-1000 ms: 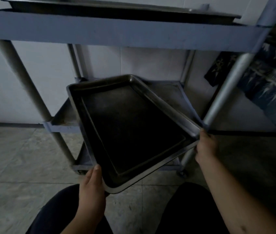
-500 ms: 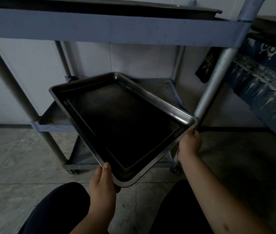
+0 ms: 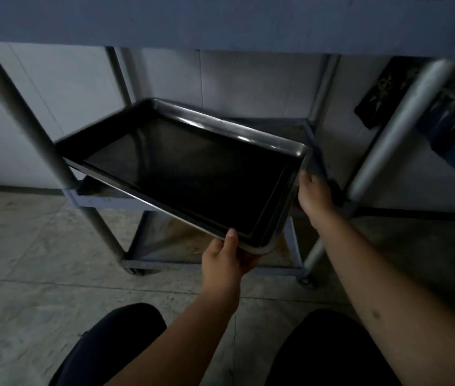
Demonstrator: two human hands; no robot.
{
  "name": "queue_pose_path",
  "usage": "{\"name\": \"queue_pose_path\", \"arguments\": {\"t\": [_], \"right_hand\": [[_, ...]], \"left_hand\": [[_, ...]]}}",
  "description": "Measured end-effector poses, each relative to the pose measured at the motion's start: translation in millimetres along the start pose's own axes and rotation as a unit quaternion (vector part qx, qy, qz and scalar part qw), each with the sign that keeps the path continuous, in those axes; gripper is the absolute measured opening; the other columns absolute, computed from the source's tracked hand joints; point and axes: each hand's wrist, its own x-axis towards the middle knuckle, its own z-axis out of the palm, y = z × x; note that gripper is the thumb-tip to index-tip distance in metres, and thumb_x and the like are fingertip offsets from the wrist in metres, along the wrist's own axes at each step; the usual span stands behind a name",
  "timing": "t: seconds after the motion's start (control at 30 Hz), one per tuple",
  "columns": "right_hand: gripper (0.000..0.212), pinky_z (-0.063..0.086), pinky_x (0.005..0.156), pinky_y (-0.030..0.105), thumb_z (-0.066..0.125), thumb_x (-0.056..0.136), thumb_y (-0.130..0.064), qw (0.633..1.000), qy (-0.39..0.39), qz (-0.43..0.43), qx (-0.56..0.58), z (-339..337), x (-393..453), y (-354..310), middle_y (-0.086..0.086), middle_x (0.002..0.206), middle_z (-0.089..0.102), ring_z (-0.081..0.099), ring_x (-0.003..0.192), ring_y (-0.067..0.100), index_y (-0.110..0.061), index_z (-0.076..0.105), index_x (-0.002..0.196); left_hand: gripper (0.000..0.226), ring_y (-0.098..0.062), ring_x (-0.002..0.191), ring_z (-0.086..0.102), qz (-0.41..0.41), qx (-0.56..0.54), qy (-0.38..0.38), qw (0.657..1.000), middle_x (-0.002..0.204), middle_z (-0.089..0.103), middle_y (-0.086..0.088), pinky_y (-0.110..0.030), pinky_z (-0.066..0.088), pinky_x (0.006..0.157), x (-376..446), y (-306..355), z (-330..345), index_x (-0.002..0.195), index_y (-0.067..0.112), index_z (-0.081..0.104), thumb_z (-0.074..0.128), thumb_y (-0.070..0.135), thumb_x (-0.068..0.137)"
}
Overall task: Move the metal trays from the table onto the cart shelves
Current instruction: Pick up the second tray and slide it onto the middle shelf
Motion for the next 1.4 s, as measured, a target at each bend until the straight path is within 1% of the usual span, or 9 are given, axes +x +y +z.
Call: {"name": "queue_pose_path", "arguments": {"t": [0.17,0.37,0.43,0.5,0.6,0.73,0.83,1.23,1.4], "right_hand": [[0.024,0.045,0.071,0.036,0.038,0.1,-0.035,0.992,-0.098,0.043,0.069,2.6,-33.7,15.1,0.015,0.099,0.058,0.054,0.077,0.021,-0.018,0.055,0.096],[0.022,0.038,0.068,0.032,0.042,0.096,-0.016,0.979,-0.051,-0.012,-0.198,-11.3,5.8,2.0,0.018,0.099,0.058,0.052,0.08,0.03,-0.003,0.057,0.106],[0.02,0.036,0.061,0.031,0.046,0.094,-0.017,0.967,-0.033,-0.02,-0.251,-14.0,18.9,-0.4,0.018,0.097,0.06,0.047,0.068,0.027,-0.004,0.058,0.103],[0.019,0.037,0.06,0.032,0.048,0.093,-0.017,0.956,-0.022,-0.028,-0.29,-12.6,31.4,0.1,0.021,0.103,0.063,0.056,0.076,0.032,-0.003,0.059,0.1],[0.018,0.04,0.059,0.033,0.047,0.093,-0.016,0.954,-0.006,-0.032,-0.297,-12.0,46.2,4.9,0.021,0.101,0.063,0.056,0.077,0.032,-0.004,0.059,0.098],[0.036,0.048,0.079,0.041,0.044,0.096,-0.035,0.923,0.062,-0.246,-0.289,-12.2,39.0,8.2,0.016,0.116,0.06,0.056,0.099,0.036,-0.008,0.065,0.105],[0.044,0.049,0.073,0.034,0.047,0.092,-0.049,0.891,-0.058,-0.397,-0.212,-0.9,7.8,3.5,0.007,0.101,0.069,0.062,0.091,0.026,-0.015,0.071,0.103],[0.027,0.05,0.058,0.034,0.067,0.087,-0.034,0.89,-0.004,-0.404,-0.21,15.6,2.0,9.7,0.014,0.077,0.069,0.063,0.071,0.029,-0.011,0.074,0.099],[0.071,0.031,0.105,0.048,0.037,0.088,-0.069,0.883,-0.085,-0.313,-0.339,4.8,-15.3,-0.7,0.003,0.146,0.047,0.034,0.138,0.026,-0.021,0.048,0.139]], "left_hand": [[0.031,-0.027,0.087,0.076,-0.029,0.042,-0.026,0.998,0.095,0.078,-0.014,-0.032,0.059,0.064,41.5,-5.6,46.8,0.108,0.008,0.066,0.051,0.034,0.103],[0.017,-0.018,0.086,0.074,-0.046,0.235,-0.139,0.961,0.088,0.073,-0.006,-0.038,0.06,0.077,63.6,10.6,71.9,0.097,0.018,0.063,0.054,0.031,0.102],[0.016,-0.002,0.073,0.067,0.187,0.432,-0.125,0.873,0.08,0.068,0.007,-0.021,0.056,0.064,70.2,28.8,50.4,0.088,0.03,0.06,0.054,0.042,0.097],[0.023,-0.006,0.089,0.067,0.436,0.569,-0.07,0.694,0.095,0.069,0.007,-0.021,0.054,0.07,87.0,46.9,15.0,0.103,0.03,0.062,0.052,0.048,0.093],[0.047,-0.037,0.136,0.047,0.444,0.727,-0.055,0.521,0.139,0.06,-0.011,-0.056,0.036,0.108,121.4,73.1,-22.3,0.136,0.018,0.059,0.058,0.042,0.095],[0.029,-0.039,0.099,0.065,0.45,0.704,-0.077,0.545,0.106,0.072,-0.016,-0.052,0.042,0.091,141.9,72.6,-13.5,0.117,0.011,0.071,0.056,0.027,0.098],[0.036,-0.037,0.096,0.064,0.435,0.686,-0.074,0.579,0.103,0.073,-0.015,-0.048,0.042,0.089,147.3,65.3,7.8,0.112,0.01,0.074,0.05,0.033,0.099],[0.027,-0.036,0.096,0.066,0.49,0.634,-0.056,0.596,0.104,0.075,-0.011,-0.044,0.039,0.085,165.9,55.1,6.8,0.112,0.014,0.075,0.063,0.032,0.097],[0.099,-0.03,0.148,-0.026,0.28,0.783,-0.13,0.54,0.166,-0.012,-0.005,-0.058,-0.004,0.118,146.1,66.8,3.6,0.158,0.035,0.002,0.032,0.087,0.079]]}}
